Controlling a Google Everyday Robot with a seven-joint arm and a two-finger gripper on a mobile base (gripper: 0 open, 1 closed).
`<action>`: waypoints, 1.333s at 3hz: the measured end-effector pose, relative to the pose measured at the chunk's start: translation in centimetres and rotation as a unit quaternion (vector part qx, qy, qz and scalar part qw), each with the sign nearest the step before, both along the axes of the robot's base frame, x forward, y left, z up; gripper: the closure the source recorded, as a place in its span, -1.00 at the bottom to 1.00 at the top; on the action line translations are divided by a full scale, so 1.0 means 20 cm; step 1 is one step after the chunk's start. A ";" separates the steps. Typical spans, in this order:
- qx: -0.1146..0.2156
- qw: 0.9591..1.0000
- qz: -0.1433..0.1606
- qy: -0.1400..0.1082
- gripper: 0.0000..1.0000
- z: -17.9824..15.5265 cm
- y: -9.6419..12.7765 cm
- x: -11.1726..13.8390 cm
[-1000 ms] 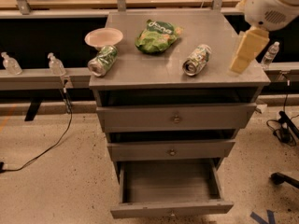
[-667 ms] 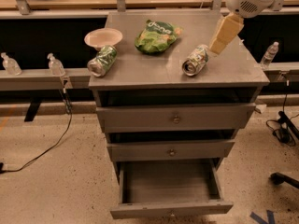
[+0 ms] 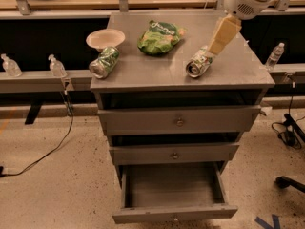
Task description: Place green rice chip bag into bottom drawer
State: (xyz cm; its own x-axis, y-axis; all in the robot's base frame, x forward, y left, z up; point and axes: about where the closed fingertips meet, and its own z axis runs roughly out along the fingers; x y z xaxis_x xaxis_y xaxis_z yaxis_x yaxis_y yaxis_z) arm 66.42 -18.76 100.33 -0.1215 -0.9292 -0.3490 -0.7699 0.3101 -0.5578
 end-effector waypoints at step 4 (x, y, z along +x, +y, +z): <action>0.104 0.991 -0.018 -0.085 -1.00 -0.36 0.43 0.95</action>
Offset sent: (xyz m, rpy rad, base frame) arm 0.1789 0.0539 -0.0449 -0.0834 -0.2790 -0.0189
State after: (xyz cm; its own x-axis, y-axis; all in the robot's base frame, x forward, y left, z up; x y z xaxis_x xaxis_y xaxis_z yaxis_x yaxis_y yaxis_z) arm 85.44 -10.08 93.04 -0.0763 -0.8317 -0.5500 -0.6563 0.4571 -0.6002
